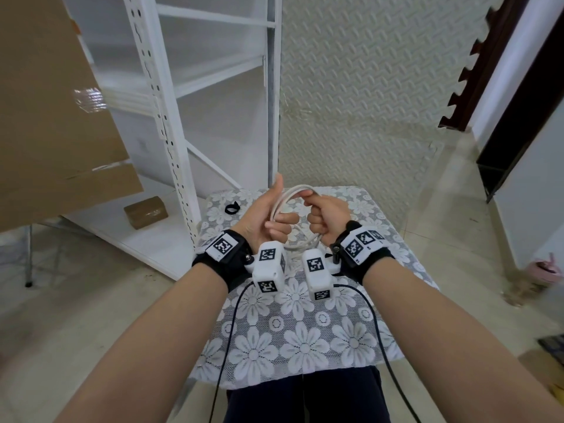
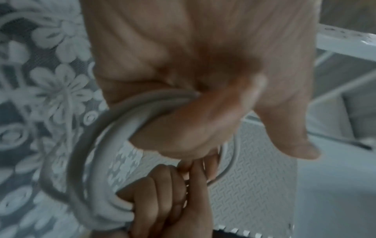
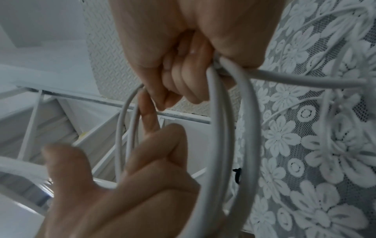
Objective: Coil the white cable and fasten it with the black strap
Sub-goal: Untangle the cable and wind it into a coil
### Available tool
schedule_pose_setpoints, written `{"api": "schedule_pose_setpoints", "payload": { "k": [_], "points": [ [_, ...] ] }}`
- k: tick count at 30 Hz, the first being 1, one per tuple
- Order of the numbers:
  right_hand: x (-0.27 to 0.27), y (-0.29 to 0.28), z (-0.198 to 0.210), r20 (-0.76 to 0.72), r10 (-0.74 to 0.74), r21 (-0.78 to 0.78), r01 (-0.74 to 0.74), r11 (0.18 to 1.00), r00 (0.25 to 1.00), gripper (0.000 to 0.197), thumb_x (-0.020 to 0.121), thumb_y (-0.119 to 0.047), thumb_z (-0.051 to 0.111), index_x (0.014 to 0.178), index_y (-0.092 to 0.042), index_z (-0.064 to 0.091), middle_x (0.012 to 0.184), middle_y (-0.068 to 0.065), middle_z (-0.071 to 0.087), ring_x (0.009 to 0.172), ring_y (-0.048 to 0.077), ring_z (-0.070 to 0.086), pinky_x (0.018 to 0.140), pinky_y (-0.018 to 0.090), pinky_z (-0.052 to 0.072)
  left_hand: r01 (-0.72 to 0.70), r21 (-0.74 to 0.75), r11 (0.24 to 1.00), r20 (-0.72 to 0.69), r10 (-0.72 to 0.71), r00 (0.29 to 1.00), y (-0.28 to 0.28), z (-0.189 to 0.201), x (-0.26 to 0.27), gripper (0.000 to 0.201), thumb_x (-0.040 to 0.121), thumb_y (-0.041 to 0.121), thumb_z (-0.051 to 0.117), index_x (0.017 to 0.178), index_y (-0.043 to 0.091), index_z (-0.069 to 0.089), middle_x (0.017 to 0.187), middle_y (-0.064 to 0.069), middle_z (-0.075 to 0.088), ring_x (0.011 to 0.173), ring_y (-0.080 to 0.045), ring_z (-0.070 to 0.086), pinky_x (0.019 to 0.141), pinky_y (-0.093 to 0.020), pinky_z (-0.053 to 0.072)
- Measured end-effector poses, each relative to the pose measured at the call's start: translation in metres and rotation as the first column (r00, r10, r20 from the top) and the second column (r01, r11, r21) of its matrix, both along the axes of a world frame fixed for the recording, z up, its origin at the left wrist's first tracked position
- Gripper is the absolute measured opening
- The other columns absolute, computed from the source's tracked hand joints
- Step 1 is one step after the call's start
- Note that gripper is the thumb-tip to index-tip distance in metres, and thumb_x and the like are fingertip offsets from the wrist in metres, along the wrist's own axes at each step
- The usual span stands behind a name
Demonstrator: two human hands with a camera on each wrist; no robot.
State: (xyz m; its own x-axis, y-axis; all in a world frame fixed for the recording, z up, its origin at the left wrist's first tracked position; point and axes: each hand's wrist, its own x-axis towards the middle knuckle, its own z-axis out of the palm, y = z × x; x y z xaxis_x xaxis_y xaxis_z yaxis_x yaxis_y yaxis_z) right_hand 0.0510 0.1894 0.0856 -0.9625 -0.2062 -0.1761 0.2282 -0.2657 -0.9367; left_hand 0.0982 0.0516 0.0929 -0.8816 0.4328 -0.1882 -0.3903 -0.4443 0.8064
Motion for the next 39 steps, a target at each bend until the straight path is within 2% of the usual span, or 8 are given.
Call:
{"api": "schedule_pose_setpoints", "payload": {
  "k": [6,14,19,23,26,31,35,39],
  "points": [
    [0.000,-0.001,-0.002,-0.041,-0.002,0.051,0.004,0.999,0.999,0.027,0.090,-0.015,0.059,0.067,-0.012,0.045,0.035,-0.009,0.026,0.027,0.004,0.019,0.030,0.013,0.014,-0.321,-0.415,0.851,-0.241,0.237,0.941,0.001,0.004,-0.008,0.006,0.089,0.011,0.061,0.086,0.016,0.060,0.051,0.007,0.031,0.034,-0.003,0.025,0.034,-0.014,0.023],
    [-0.007,0.013,0.000,0.002,-0.101,-0.049,0.101,0.994,0.995,0.027,0.091,-0.015,0.057,0.068,-0.012,0.043,0.033,-0.010,0.027,0.026,0.004,0.020,0.029,0.013,0.014,-0.323,-0.241,0.915,-0.080,0.313,0.946,-0.001,-0.015,-0.008,0.039,0.090,0.043,0.053,0.088,0.005,0.064,0.067,-0.004,0.062,0.068,-0.023,0.064,0.069,-0.033,0.056],
    [-0.009,0.015,0.006,-0.003,-0.161,-0.179,0.158,0.971,0.987,0.026,0.092,-0.013,0.053,0.067,-0.014,0.044,0.034,-0.010,0.026,0.027,0.003,0.019,0.028,0.013,0.014,-0.116,-0.444,0.888,0.131,0.193,0.973,0.005,-0.027,-0.008,0.025,0.097,0.019,0.039,0.095,0.001,0.056,0.078,-0.016,0.069,0.069,-0.028,0.070,0.058,-0.032,0.059],
    [-0.006,0.012,0.013,0.045,-0.142,-0.286,0.149,0.947,0.989,0.028,0.093,-0.012,0.050,0.066,-0.015,0.044,0.035,-0.010,0.024,0.027,0.003,0.018,0.027,0.014,0.013,-0.013,-0.509,0.861,0.184,0.124,0.975,0.024,-0.030,-0.009,0.026,0.099,0.025,0.037,0.094,0.006,0.054,0.073,-0.011,0.068,0.060,-0.021,0.066,0.058,-0.030,0.053],
    [-0.004,0.015,0.017,0.072,-0.113,-0.331,0.131,0.935,0.991,0.032,0.094,-0.013,0.048,0.063,-0.015,0.041,0.035,-0.010,0.021,0.027,0.003,0.016,0.026,0.017,0.012,-0.031,-0.458,0.889,0.191,0.133,0.973,0.034,-0.034,-0.014,0.026,0.097,0.028,0.043,0.099,0.005,0.054,0.090,-0.011,0.061,0.075,-0.020,0.057,0.069,-0.030,0.045],
    [-0.003,0.030,0.015,0.097,-0.087,-0.357,0.117,0.927,0.991,0.032,0.095,-0.015,0.048,0.064,-0.015,0.040,0.033,-0.010,0.020,0.026,0.003,0.016,0.024,0.016,0.013,-0.179,-0.378,0.908,0.182,0.262,0.948,0.046,-0.034,-0.009,0.037,0.100,0.007,0.038,0.064,0.005,0.049,0.038,-0.001,0.053,0.029,-0.009,0.049,0.033,-0.014,0.039],
    [-0.004,0.048,0.009,0.126,-0.128,-0.332,0.163,0.929,0.984,0.033,0.094,-0.015,0.049,0.064,-0.015,0.039,0.033,-0.010,0.021,0.025,0.003,0.016,0.025,0.016,0.013,-0.386,-0.204,0.900,0.311,0.434,0.846,0.044,-0.039,-0.013,0.028,0.098,0.003,0.039,0.075,0.000,0.053,0.066,-0.013,0.056,0.039,-0.018,0.060,0.035,-0.021,0.048],
    [-0.005,0.057,0.002,0.150,-0.155,-0.295,0.194,0.936,0.976,0.033,0.093,-0.016,0.052,0.063,-0.015,0.039,0.033,-0.010,0.022,0.026,0.003,0.017,0.025,0.016,0.013,-0.550,-0.074,0.832,0.404,0.529,0.746,0.045,-0.035,-0.014,0.021,0.096,0.001,0.040,0.078,-0.002,0.050,0.057,-0.013,0.056,0.062,-0.019,0.053,0.044,-0.023,0.052]
  ]
}}
